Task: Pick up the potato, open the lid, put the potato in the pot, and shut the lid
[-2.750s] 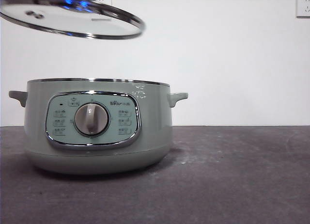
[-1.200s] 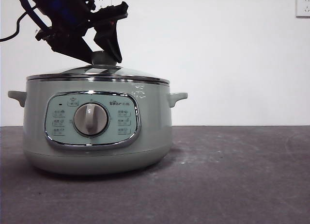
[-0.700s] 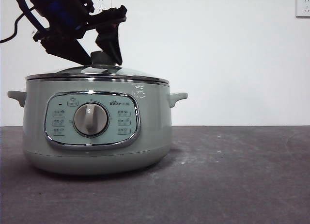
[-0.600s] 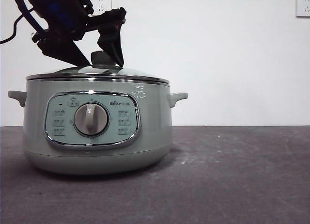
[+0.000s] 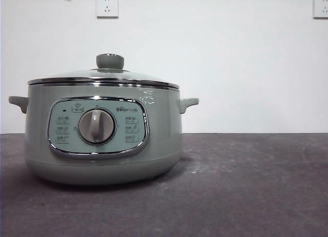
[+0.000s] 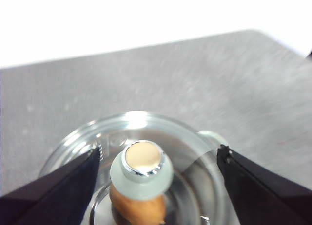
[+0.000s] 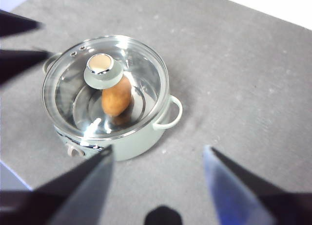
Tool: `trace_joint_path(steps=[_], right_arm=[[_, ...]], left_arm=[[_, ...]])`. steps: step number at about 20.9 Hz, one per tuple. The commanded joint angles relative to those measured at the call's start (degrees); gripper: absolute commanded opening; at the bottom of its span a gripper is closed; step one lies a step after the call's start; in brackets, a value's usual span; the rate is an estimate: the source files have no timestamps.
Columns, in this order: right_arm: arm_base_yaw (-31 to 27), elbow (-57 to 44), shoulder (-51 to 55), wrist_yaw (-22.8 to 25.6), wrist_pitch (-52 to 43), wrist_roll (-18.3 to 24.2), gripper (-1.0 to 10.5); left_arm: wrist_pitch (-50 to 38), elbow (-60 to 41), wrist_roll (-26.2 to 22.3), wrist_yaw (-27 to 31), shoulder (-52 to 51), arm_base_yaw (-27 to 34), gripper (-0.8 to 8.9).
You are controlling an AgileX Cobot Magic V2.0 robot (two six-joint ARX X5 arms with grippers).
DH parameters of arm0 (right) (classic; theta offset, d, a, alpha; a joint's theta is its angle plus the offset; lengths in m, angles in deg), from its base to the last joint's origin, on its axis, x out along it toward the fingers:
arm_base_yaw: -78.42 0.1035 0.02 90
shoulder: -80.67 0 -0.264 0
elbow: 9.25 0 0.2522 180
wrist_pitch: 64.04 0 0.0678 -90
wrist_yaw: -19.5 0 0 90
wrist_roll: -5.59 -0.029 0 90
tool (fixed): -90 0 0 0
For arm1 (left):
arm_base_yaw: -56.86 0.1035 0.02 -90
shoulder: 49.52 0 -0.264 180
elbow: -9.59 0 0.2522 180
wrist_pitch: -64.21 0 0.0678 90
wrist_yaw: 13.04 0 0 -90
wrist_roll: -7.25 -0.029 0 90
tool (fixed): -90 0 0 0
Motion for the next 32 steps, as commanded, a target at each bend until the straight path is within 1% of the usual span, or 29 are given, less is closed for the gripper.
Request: trace_joint_path(steps=[1,2,3,4,5,7,8,10,14,15,17,20,22,32], right_arm=[[0.0,-8.4,3.8,0.1,-5.9,-0.3,1.5],[0.0,-12.1,5.5,0.1,-8.6,-0.3,1.1],[0.0,-15.7,7.1,0.1,-11.3,-0.4,0.7],[0.0,-19.2,8.7,0.2,-13.9,-0.5,0.2],[0.0,-22.5,10.2,0.2,-16.5,-0.6,-0.1],[0.0,-29.0,13.2,0.4,-22.0,-1.6,-0.1],[0.0,-32.4,14.8,1.4,-25.0,-2.3,-0.1],[0.1,-39.4,18.5,3.0,-31.4,-2.8,-0.1],[0.1,-52.0,26.8,3.6,-41.9,-3.0,-0.1],[0.1,-54.7,29.0,4.5,-43.8,-3.3,-0.1],[0.1,-58.4,32.2,4.5,-45.3,-3.9,-0.1],[0.1,-58.9,32.6,5.0,-43.2,-5.0,-0.1],[0.1,-58.9,32.6,6.6,-42.9,-5.1,0.0],[0.1,-58.9,32.6,7.4,-42.9,-5.1,0.0]], left_arm=[[3.1,-0.3,-0.2,0.0,-5.6,-1.2,3.80],[4.9,-0.3,-0.2,0.1,-7.8,-1.6,2.66],[6.9,-0.3,-0.3,0.2,-9.7,-1.9,1.06],[8.9,-0.3,-0.3,0.2,-11.0,-2.1,-0.27],[11.1,-0.3,-0.3,0.5,-11.8,-2.1,-0.08],[14.7,-0.3,-0.5,3.9,-13.1,-2.2,-0.08],[15.5,-0.6,-1.2,5.6,-13.7,-2.6,-0.08],[14.7,-3.0,-1.7,6.9,-16.3,-3.8,-0.09],[13.6,-11.6,-1.7,11.1,-24.3,-6.7,-0.09],[12.6,-14.1,-1.7,11.1,-26.7,-7.3,-0.09],[11.0,-18.0,-1.7,11.0,-30.7,-8.4,-0.08],[11.2,-18.7,-1.3,10.6,-31.8,-8.7,-0.08],[12.2,-18.7,0.6,10.5,-31.7,-8.7,-0.03],[15.7,-18.7,0.6,10.7,-31.5,-8.7,-0.03]])
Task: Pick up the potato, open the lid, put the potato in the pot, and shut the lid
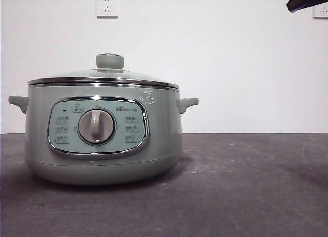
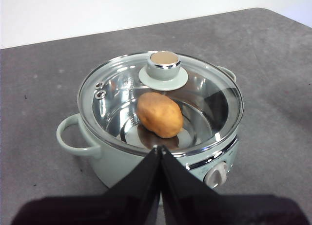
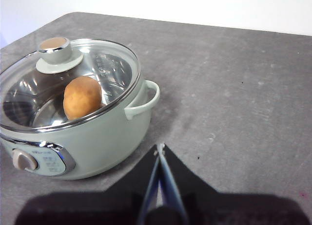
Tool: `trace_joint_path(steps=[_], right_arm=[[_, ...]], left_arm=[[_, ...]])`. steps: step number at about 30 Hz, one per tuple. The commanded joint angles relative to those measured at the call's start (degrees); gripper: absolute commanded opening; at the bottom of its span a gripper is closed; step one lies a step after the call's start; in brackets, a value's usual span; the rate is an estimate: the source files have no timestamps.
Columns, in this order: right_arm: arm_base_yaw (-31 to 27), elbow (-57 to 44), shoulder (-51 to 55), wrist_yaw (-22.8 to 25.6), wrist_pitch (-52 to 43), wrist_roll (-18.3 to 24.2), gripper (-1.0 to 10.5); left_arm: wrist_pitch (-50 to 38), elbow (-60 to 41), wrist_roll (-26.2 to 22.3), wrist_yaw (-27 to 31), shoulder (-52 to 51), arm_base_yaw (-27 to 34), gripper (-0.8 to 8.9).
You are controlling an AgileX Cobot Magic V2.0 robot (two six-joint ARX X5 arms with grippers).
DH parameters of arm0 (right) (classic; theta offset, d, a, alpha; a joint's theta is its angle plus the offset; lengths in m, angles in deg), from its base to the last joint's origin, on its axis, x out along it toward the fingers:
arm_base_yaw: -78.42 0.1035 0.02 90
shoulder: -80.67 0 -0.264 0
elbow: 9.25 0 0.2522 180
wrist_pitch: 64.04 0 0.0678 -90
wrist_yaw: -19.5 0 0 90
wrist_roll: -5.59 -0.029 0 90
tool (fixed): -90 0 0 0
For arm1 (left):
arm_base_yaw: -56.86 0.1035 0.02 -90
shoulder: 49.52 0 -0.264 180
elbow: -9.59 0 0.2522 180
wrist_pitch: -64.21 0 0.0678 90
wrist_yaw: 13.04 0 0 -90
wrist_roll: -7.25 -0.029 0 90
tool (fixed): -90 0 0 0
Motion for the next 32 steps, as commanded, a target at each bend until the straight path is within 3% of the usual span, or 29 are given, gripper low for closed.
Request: trace_joint_path(steps=[1,6,9,13,23,32], right_arm=[[0.0,-0.6,0.1,0.2,-0.3,-0.5,0.0],[0.0,-0.6,0.1,0.3,-0.3,-0.5,0.0],[0.0,-0.6,0.1,0.3,-0.3,-0.5,0.0],[0.0,-0.6,0.1,0.2,-0.3,-0.6,0.0],[0.0,-0.6,0.1,0.2,-0.3,-0.6,0.0],[0.0,-0.6,0.1,0.2,-0.3,-0.6,0.0]], left_arm=[[0.3,-0.2,0.5,0.1,-0.1,-0.2,-0.03],[0.7,-0.2,-0.3,0.1,-0.1,-0.2,-0.03],[0.0,-0.3,-6.3,0.4,-1.2,1.2,-0.03],[-2.6,-2.2,-9.2,-3.3,-4.2,8.3,-0.03],[-14.8,-18.2,-9.4,-17.3,-15.9,31.7,-0.03],[-22.1,-31.8,-9.4,-19.8,-22.1,38.6,-0.03]])
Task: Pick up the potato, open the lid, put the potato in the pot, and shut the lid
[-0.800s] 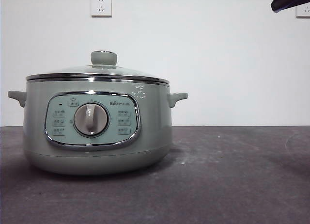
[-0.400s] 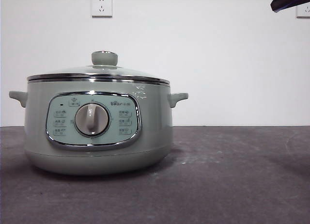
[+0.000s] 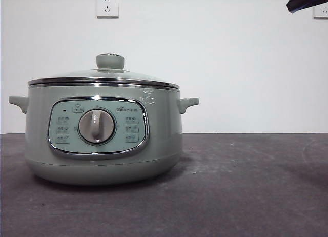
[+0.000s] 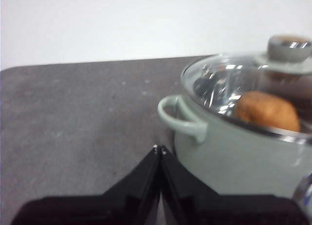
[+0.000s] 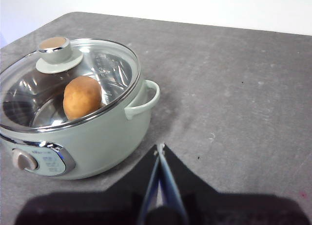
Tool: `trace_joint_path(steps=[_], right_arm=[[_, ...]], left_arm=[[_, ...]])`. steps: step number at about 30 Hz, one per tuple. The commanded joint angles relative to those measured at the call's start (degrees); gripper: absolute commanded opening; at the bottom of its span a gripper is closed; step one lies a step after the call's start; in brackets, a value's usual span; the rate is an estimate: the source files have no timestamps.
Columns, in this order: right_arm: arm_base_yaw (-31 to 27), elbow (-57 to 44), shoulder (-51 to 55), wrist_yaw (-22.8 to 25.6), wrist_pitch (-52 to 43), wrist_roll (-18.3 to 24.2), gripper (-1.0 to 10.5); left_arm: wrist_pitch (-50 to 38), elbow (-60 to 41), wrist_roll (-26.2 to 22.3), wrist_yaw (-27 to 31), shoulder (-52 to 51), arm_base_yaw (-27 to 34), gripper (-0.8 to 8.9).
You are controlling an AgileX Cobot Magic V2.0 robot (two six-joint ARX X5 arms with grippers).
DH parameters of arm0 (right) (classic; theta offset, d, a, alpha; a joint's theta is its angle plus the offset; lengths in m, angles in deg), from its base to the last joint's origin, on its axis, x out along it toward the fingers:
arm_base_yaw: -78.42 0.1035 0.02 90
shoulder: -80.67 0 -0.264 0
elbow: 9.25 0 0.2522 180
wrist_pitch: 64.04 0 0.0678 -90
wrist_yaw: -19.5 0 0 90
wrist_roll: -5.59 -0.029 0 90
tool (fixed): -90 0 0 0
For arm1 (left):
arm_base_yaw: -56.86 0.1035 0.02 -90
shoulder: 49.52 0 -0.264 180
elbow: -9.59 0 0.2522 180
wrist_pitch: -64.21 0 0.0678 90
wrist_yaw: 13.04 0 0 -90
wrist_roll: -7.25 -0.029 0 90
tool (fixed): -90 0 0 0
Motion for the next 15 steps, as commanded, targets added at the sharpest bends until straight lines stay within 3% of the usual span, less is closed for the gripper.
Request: trace_joint_path(steps=[1,15], right_arm=[[0.0,-0.6,0.1,0.2,-0.3,-0.5,0.0],[0.0,-0.6,0.1,0.2,-0.3,-0.5,0.0]], left_arm=[[-1.5,-3.1,-0.7,0.0,-1.2,0.8,-0.03],[-3.1,-7.4,-0.5,0.2,-1.6,3.4,-0.03]])
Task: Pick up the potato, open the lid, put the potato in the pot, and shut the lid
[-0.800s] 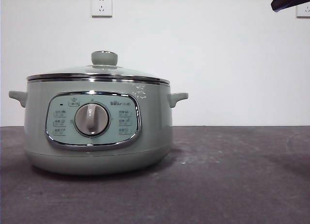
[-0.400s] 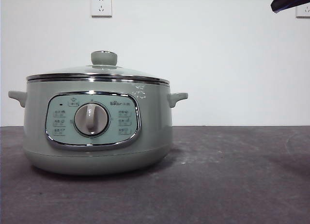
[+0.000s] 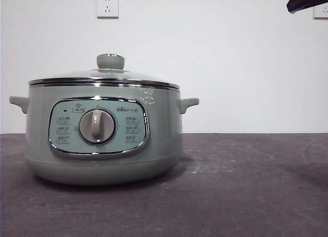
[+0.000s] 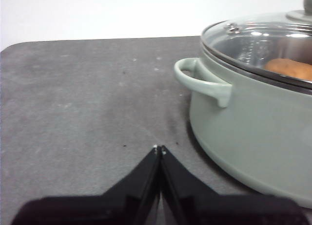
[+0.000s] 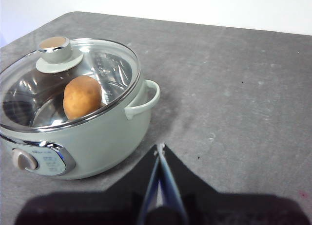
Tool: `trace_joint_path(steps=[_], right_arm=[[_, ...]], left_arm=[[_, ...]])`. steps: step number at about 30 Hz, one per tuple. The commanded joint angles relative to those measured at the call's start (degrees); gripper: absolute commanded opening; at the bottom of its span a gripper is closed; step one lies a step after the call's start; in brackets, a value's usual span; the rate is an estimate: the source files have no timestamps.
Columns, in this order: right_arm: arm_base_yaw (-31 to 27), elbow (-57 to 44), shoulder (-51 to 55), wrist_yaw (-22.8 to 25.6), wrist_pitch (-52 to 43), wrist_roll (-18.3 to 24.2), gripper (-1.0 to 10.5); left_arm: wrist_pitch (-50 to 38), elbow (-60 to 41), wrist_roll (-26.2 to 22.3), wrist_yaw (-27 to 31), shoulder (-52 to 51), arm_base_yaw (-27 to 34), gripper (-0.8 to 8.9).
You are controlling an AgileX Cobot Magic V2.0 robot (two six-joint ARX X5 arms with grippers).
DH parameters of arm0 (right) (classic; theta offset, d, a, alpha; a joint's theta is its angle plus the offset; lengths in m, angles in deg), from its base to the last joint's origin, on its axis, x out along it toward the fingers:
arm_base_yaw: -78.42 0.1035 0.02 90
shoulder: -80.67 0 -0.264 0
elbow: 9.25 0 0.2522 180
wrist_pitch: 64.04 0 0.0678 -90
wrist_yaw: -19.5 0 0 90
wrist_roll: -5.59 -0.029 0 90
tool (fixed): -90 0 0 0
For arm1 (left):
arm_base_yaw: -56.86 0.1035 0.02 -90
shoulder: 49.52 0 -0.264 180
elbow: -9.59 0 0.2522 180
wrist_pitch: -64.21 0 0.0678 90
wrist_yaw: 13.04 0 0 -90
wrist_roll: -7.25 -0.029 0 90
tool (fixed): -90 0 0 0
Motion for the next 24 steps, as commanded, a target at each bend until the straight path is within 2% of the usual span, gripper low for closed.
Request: trace_joint_path(steps=[1,23,24], right_arm=[[0.0,-0.6,0.1,0.2,-0.3,-0.6,0.0],[0.0,-0.6,0.1,0.2,-0.2,-0.5,0.0],[0.0,-0.6,0.2,0.2,-0.1,0.4,0.0]], left_arm=[[-0.2,-1.0,-0.5,0.3,-0.2,0.7,-0.03],[-0.2,-1.0,-0.5,0.5,-0.2,0.7,-0.03],[-0.2,-1.0,-0.5,0.5,-0.2,0.7,-0.03]])
